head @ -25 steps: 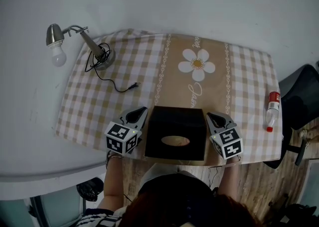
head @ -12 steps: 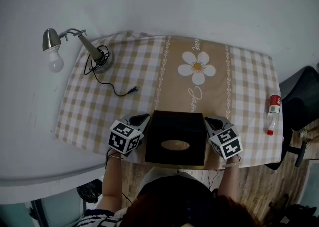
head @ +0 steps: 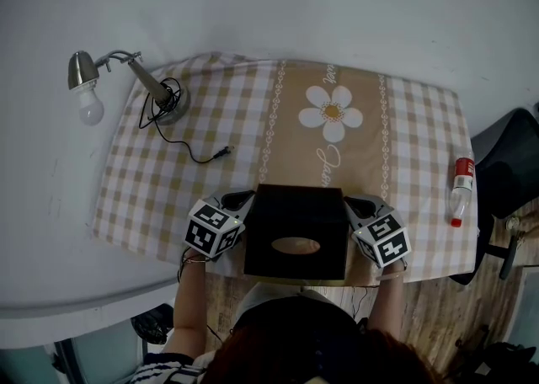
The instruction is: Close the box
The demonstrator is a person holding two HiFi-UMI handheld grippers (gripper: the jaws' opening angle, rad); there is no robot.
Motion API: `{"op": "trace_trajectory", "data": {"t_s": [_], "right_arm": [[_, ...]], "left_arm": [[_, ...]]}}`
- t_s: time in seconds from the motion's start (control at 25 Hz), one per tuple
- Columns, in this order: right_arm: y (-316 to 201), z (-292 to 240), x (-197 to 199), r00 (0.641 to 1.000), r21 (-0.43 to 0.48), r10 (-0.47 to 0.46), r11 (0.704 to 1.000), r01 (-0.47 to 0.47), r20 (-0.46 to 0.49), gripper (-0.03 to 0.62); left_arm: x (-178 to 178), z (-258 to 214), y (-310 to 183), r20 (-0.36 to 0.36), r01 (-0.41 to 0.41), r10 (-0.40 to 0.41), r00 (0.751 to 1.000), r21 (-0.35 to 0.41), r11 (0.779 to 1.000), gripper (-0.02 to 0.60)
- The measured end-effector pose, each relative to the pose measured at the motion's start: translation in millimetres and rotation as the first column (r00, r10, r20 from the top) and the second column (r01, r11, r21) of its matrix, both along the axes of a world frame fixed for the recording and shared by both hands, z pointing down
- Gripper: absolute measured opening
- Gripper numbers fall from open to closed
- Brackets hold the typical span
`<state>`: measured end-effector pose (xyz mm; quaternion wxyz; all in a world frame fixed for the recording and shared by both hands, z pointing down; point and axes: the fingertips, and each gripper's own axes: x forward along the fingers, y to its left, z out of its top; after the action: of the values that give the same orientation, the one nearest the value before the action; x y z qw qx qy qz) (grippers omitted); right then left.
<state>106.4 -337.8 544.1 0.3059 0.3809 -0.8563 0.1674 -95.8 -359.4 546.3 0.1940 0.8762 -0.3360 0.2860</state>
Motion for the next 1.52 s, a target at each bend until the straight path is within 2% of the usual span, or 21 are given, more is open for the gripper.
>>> {"op": "trace_trajectory", "data": {"t_s": [0.48, 0.8, 1.08, 1.52], "right_arm": [[-9.6, -16.9, -0.1, 0.997, 0.071, 0.025, 0.997, -0.03, 0.07, 0.017], [-12.3, -31.1, -4.2, 0.996, 0.119, 0.018, 0.993, -0.028, 0.082, 0.017], [-12.5, -29.8, -4.1, 0.998, 0.126, 0.024, 0.992, -0.031, 0.058, 0.017], [-15.4, -32.6, -7.7, 0.996, 0.148, 0.032, 0.988, -0.044, 0.081, 0.017]], "left_arm": [[0.6, -16.0, -5.8, -0.061, 0.027, -0.025, 0.998, 0.037, 0.999, 0.029], [-1.7, -28.6, -12.1, -0.066, 0.038, -0.033, 0.997, 0.082, 0.996, 0.029], [-1.5, -48.4, -20.9, -0.169, 0.083, -0.067, 0.983, 0.09, 0.993, 0.029], [-1.8, -50.0, -24.1, -0.173, 0.084, -0.067, 0.983, 0.095, 0.992, 0.029]]}}
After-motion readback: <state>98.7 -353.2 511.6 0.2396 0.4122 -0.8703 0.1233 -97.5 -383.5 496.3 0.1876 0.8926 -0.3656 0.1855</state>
